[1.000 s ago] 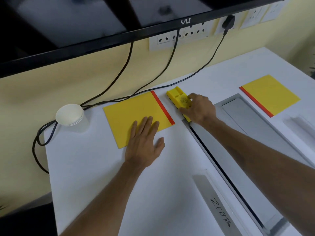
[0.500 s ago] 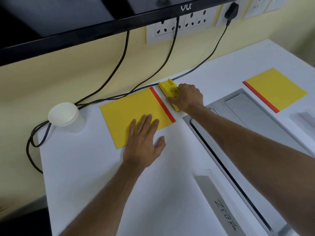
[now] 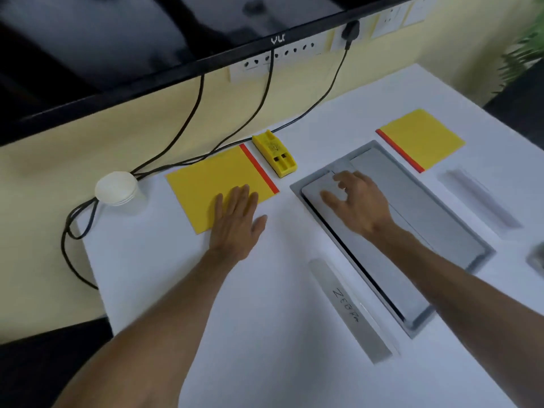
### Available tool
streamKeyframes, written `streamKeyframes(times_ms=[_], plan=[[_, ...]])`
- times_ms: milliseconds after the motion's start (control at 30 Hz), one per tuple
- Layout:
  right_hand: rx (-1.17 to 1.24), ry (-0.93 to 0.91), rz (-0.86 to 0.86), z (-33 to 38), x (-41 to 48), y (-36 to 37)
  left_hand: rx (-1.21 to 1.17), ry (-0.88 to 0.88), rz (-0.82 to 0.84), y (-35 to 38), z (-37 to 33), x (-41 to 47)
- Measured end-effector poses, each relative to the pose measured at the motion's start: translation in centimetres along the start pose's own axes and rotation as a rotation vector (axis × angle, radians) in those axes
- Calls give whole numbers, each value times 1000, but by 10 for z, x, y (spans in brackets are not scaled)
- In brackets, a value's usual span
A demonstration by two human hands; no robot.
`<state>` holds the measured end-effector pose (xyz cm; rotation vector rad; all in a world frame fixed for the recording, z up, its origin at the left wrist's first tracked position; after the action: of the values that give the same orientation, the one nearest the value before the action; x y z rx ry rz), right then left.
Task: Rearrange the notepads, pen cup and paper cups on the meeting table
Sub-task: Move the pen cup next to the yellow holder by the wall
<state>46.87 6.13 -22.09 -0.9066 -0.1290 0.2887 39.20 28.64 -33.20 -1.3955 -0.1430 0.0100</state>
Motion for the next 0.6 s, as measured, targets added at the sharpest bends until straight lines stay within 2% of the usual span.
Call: streamKeyframes(times_ms=[200,367,467,600], plan=[[171,-23,-94,-6,-108,-37,-246,13,-37,-76,-33,-41],[277,4,-150,2,-218,-46,-444,82,-36,-141,-91,-103],[334,83,-188,-6,-291,-44,-526,211,-2,-164,-141,-155],[377,224,-237,-31,-383,-42,-512,417,-67,-177,-197,-227]])
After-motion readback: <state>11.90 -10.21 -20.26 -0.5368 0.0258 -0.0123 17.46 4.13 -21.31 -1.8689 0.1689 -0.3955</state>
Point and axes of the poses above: each hand's wrist, its own x-axis towards the middle knuckle, its own y-axis out of the palm, z = x × y, the point moved 7 cm from there along x, towards the middle knuckle, and after that the axes turned 13 degrees about x, right-handed, at the moved point
